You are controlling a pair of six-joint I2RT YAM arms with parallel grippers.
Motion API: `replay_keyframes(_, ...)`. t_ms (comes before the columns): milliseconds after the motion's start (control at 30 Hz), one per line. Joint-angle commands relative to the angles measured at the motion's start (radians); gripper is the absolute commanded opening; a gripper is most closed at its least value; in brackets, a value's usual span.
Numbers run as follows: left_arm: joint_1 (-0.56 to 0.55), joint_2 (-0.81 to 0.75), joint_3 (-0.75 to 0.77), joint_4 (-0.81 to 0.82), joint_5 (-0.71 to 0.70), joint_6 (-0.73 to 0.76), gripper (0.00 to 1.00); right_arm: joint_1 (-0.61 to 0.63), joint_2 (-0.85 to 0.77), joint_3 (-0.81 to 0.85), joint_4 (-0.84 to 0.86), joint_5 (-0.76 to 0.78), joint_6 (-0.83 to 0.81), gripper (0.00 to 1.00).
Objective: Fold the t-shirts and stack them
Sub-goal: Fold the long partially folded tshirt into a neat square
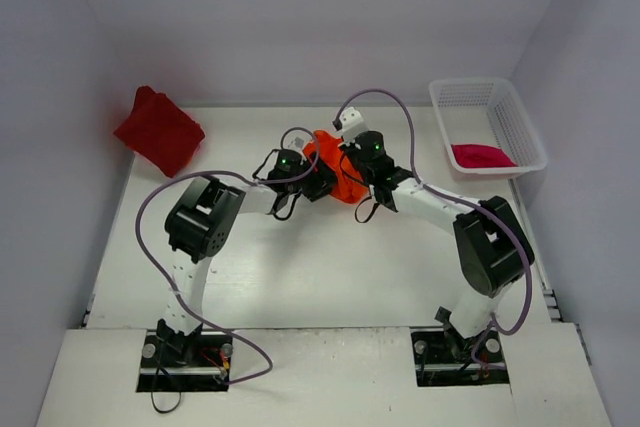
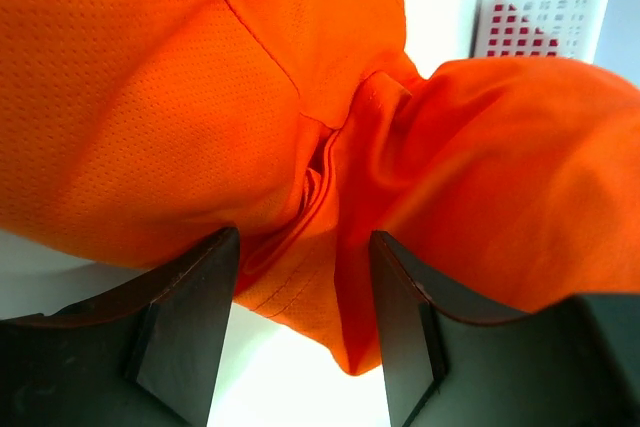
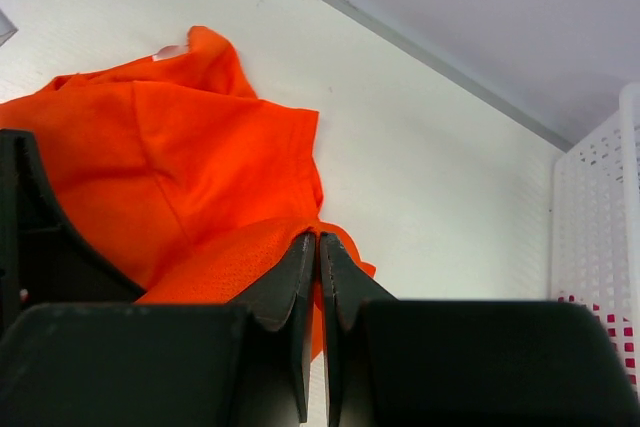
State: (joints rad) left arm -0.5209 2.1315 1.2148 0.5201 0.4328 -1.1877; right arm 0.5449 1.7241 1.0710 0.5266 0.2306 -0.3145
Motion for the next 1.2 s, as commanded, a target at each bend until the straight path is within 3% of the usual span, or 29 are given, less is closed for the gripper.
replay_keyframes(0,-0.004,-0.096,-0.026,-0.025,-0.017,0.034,0.5,0.004,-0.061,0.003,0.075,0.035,-0.003,0.0)
replay_keyframes(467,-0.005,-0.166,-0.178,0.032,-0.029,0.002,0.5,0.0,-0.021,0.006,0.096,0.012,0.025,0.0)
replay_keyframes(1167,-0.103,-0.3,-0.349,0.06,-0.111,-0.032,0.5,0.113,-0.19,-0.198,0.073,0.062,0.126,0.0)
